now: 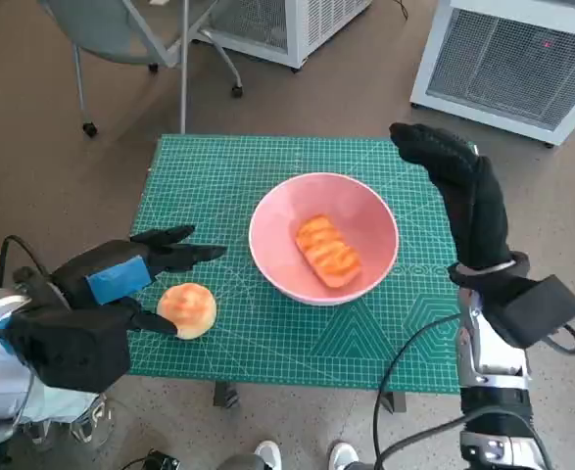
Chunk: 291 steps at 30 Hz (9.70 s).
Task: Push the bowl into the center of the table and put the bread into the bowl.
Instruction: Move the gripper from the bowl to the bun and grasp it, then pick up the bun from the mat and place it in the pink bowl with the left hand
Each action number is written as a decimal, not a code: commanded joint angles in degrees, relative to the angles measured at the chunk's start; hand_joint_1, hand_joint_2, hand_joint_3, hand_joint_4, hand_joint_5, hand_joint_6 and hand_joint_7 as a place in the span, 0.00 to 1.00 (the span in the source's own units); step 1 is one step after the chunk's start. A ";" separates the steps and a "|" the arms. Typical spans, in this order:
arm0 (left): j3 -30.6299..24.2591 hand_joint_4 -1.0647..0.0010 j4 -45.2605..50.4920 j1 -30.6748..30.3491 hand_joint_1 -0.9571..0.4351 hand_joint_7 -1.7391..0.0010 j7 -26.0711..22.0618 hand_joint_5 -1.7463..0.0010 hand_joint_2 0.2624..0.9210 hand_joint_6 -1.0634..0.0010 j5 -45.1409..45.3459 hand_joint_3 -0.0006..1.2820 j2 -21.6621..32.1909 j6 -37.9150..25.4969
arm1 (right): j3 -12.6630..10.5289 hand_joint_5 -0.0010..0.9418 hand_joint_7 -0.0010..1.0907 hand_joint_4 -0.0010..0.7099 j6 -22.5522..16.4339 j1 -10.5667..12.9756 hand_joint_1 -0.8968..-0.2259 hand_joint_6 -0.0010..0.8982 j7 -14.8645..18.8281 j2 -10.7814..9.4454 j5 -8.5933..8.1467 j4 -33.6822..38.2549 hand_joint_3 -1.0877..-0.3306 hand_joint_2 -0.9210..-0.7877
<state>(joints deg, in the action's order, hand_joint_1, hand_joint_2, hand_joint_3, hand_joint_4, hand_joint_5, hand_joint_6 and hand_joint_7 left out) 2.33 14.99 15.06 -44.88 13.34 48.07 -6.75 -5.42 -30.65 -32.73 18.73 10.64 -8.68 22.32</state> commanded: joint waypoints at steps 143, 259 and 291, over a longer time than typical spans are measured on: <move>-10.73 0.80 7.98 0.41 0.46 0.97 2.61 1.00 0.68 0.69 -1.38 0.00 -2.14 -6.94 | 0.31 0.00 0.48 0.31 -0.07 2.21 0.39 0.00 0.71 -1.27 -0.08 1.87 0.47 0.00; 1.23 0.40 -1.91 17.45 0.69 0.31 20.53 0.27 1.00 0.49 7.45 0.10 -11.81 1.28 | 0.08 0.01 0.48 0.33 1.08 2.60 0.41 0.00 2.58 -0.62 -0.91 1.35 0.46 0.00; 18.10 0.38 -33.38 37.66 0.69 0.30 17.06 0.30 1.00 0.50 10.67 0.10 -29.00 10.11 | -1.27 0.01 0.47 0.34 2.17 4.64 0.42 0.00 0.65 -0.40 -1.12 -2.39 0.45 0.00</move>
<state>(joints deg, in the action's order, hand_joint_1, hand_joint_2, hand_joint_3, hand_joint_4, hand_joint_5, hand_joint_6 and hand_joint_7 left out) 19.83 -16.72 50.93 -22.79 25.86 19.67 6.92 -6.41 -29.63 -29.92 19.68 10.29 -8.93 20.14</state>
